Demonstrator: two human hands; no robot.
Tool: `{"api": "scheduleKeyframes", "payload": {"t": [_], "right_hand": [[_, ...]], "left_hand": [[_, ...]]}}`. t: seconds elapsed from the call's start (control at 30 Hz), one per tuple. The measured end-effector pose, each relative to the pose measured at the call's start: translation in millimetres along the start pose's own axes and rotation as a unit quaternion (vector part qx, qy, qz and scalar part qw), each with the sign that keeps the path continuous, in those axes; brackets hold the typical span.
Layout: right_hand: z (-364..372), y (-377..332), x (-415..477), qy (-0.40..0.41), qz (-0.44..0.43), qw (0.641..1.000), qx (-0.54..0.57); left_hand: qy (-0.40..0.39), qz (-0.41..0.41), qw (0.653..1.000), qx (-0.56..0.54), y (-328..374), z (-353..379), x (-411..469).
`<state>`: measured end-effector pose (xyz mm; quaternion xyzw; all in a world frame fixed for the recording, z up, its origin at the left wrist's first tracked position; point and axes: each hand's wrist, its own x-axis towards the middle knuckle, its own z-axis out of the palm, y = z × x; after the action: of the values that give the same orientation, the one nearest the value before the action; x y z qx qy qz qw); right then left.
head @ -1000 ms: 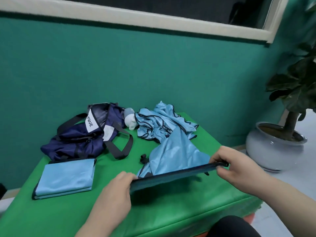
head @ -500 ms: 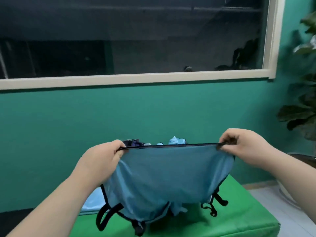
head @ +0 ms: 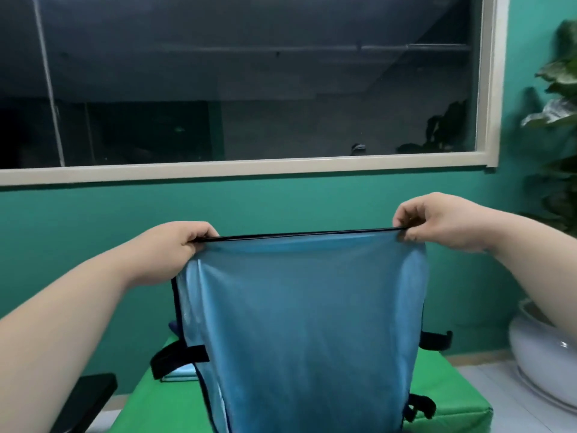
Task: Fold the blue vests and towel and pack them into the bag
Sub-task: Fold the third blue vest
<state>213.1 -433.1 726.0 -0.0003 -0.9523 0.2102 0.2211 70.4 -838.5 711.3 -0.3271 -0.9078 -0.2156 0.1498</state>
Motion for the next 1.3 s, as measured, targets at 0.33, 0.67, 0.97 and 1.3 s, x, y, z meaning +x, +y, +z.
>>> {"api": "scheduleKeyframes", "payload": {"t": [0.33, 0.67, 0.97, 1.3], "right_hand": [[-28.8, -15.5, -11.3, 0.009, -0.001, 1.0, -0.004], [-34.7, -13.9, -25.9, -0.018, -0.011, 0.99, 0.143], [-42.6, -7.0, -35.6, -0.14, 0.007, 0.945, 0.294], [-31.2, -3.1, -28.7, -0.029, 0.002, 0.992, 0.12]], "left_hand": [[-0.003, -0.024, 1.0, -0.019, -6.0, -35.0, -10.1], [-0.041, -0.043, 0.998, -0.021, -1.3, -47.6, -21.7], [0.003, -0.047, 0.999, 0.003, 3.1, -59.0, -26.3], [0.022, -0.074, 0.997, 0.017, -6.5, -50.3, -23.3]]}}
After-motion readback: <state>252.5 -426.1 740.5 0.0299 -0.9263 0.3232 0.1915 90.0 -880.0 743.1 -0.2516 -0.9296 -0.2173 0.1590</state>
